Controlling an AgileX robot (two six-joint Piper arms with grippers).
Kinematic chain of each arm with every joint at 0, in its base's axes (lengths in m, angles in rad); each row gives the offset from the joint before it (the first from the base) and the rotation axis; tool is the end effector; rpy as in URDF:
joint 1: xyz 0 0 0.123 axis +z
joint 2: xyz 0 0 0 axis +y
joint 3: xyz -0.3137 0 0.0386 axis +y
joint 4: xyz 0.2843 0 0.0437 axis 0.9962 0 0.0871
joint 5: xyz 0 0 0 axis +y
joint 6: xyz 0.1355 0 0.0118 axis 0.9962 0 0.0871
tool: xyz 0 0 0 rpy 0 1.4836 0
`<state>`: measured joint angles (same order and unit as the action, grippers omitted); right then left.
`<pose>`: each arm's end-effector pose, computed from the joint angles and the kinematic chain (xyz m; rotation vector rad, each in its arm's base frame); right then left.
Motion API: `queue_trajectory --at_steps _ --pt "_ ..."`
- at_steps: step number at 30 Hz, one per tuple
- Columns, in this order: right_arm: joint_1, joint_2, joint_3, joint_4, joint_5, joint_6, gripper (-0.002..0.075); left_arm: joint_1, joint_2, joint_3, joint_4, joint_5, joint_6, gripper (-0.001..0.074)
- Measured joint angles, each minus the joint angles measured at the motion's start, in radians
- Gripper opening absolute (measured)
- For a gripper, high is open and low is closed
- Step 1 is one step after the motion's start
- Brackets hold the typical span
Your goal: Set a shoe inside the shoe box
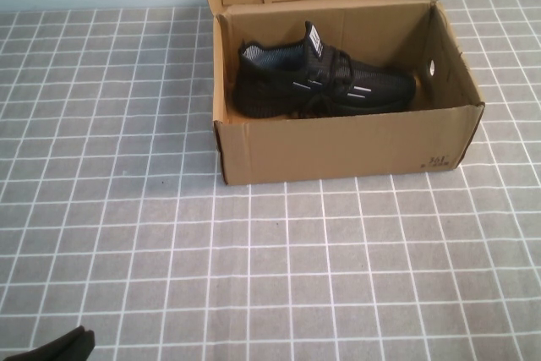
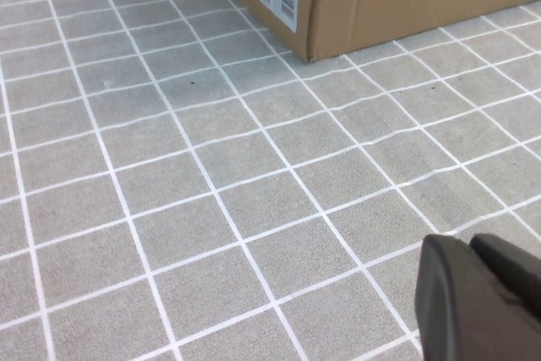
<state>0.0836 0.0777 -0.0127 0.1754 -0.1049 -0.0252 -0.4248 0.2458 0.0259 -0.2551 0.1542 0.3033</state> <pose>0.1115 0.0069 0.2280 0.0625 1.4464 0.1776 0.1064 -0.0539 0.1580 0.4770 1.8545 -0.2896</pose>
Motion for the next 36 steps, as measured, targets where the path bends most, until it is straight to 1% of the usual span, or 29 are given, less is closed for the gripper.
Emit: queue_trajectory --at_steps 2,5,10,18,36 --pt "-0.010 -0.038 0.031 0.004 0.004 0.000 -0.0016 0.000 0.000 0.000 0.000 0.003 0.000 -0.0001" --pt "-0.011 -0.082 0.037 0.007 0.069 0.000 -0.0016 0.000 0.000 0.000 0.000 0.006 0.000 -0.0001" --pt "-0.013 -0.085 0.037 0.001 0.172 0.000 -0.0016 0.000 0.000 0.000 0.000 0.010 0.000 -0.0001" --pt "-0.015 -0.085 0.038 -0.026 0.427 -0.006 -0.0016 0.000 0.000 0.000 0.000 0.014 0.000 -0.0001" --pt "-0.016 -0.085 0.038 -0.026 0.449 -0.004 -0.0016 0.000 0.000 0.000 0.000 0.014 0.000 -0.0001"
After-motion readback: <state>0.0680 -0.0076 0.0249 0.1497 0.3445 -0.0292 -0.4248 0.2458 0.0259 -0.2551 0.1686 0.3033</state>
